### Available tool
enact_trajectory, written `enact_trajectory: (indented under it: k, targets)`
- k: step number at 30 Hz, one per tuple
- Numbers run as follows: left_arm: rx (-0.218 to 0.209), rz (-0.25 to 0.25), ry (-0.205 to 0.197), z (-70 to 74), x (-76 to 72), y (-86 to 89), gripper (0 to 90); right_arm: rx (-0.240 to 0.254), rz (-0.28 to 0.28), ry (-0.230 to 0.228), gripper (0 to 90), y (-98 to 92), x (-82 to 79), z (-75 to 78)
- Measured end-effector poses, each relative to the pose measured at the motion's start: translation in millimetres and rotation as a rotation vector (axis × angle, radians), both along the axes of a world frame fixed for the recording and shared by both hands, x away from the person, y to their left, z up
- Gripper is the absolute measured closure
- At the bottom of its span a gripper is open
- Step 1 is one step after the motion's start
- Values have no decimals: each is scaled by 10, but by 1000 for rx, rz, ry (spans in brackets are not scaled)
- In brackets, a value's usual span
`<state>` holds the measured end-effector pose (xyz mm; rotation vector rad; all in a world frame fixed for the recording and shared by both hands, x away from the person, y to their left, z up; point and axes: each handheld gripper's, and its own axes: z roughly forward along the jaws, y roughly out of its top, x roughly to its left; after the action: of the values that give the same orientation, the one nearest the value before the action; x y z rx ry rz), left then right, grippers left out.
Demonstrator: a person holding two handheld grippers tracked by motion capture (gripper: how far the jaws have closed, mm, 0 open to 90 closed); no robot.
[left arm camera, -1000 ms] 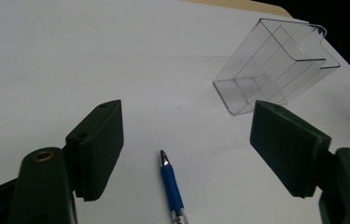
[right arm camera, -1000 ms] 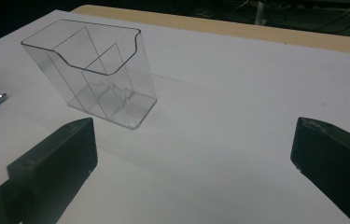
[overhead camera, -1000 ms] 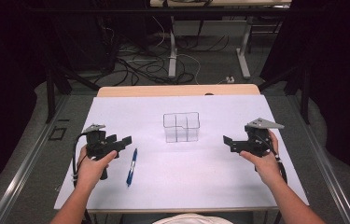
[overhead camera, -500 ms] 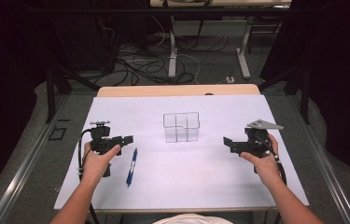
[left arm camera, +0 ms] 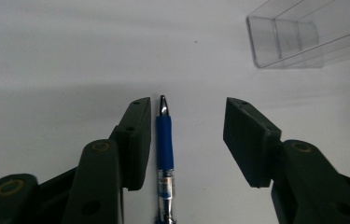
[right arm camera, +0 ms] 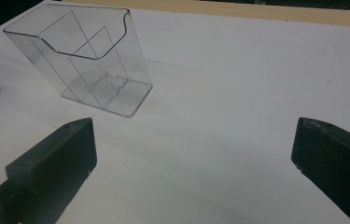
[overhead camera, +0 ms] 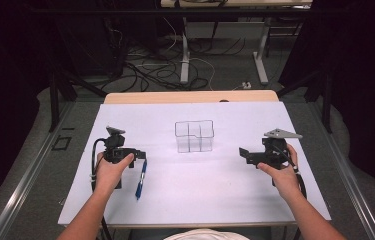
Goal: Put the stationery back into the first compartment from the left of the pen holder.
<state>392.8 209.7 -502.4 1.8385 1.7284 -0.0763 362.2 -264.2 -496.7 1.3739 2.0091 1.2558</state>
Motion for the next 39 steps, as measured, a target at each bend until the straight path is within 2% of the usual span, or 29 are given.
enact_trajectory:
  k: [4,11,13,15,22,26,31,32,33,36,39]
  targets:
    - [3,-13,36,-60,3,-1,572,12,0,8,0,-12,12,-15]
    - [36,-35,76,-157,-24,-42,626,12,2,3,0,-29,32,-34]
    - [61,-44,86,-181,-29,-58,639,4,2,-5,0,-34,28,-31]
    - [69,-56,98,-201,-27,-72,652,15,-3,1,0,-31,20,-23]
    - [79,-66,130,-256,-35,-127,691,21,-16,-1,0,-66,33,-26]
    - [98,-72,126,-274,-35,-125,707,28,-26,7,0,-73,36,-34]
    - [92,-65,137,-297,-34,-133,719,13,-23,6,0,-63,38,-45]
    - [103,-72,136,-300,-33,-129,722,5,-21,4,0,-64,41,-49]
    - [90,-64,140,-306,-37,-141,725,3,-19,6,0,-58,39,-52]
    - [89,-63,148,-303,-39,-146,734,-23,-14,4,0,-51,39,-64]
    - [91,-63,149,-304,-39,-148,744,-26,-11,4,0,-42,39,-70]
